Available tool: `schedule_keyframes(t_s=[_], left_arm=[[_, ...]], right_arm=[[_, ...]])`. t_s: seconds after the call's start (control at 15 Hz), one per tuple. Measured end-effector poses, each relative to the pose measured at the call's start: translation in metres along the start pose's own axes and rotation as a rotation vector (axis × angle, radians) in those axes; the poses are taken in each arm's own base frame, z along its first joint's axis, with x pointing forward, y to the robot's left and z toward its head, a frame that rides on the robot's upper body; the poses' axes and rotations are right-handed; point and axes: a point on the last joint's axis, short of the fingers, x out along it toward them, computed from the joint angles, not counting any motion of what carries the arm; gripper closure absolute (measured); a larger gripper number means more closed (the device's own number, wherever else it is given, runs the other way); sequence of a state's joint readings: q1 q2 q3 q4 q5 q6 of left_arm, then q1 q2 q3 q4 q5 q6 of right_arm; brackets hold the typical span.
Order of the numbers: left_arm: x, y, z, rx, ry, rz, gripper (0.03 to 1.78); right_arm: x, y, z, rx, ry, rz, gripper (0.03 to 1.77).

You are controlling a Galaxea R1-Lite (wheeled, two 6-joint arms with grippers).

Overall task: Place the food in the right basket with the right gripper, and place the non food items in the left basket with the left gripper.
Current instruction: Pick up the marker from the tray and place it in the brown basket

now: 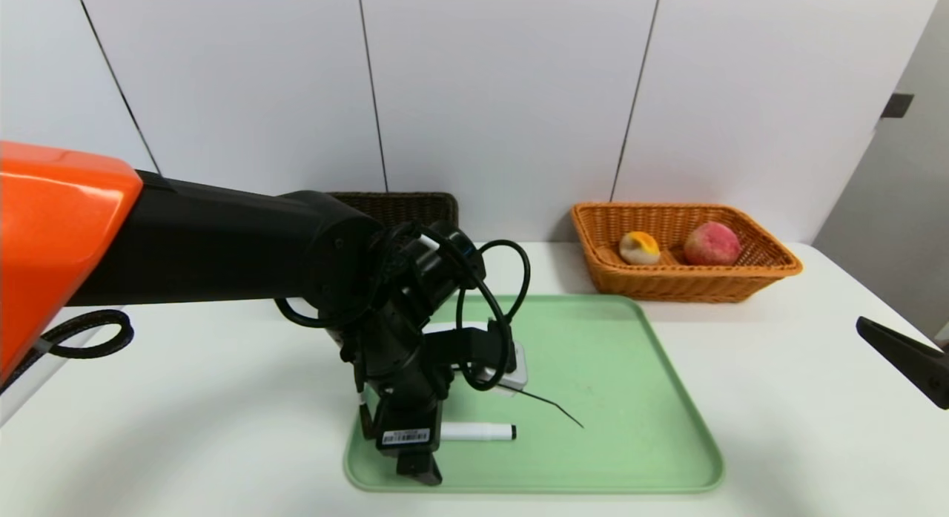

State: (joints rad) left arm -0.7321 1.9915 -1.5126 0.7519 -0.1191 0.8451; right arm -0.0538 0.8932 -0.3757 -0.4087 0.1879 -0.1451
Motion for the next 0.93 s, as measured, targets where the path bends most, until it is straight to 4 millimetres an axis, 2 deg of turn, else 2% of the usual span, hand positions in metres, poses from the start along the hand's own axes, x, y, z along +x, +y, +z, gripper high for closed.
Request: schedule_keyframes(t_s=[0.6,0.73,0.93], left_arm=[[0.0027,-0.0012,-0.0020,-0.016,0.017,-0.013,0.12],[0.0031,-0.0012,-0.0018,-0.013,0.033,0.006,0.49],[0.0029,-0.0008,-0.0019,-0.013,0.039,0.013,0.88]], right_arm=[[-0.0008,0.0001,0.0002,0.000,-0.002,-0.001,0.10],[-0.0010,0.0002,0.0004,0.001,-0.005,0.000,0.10],[-0.0011,0.0001,0.0009,0.000,-0.007,-0.002,0.10]])
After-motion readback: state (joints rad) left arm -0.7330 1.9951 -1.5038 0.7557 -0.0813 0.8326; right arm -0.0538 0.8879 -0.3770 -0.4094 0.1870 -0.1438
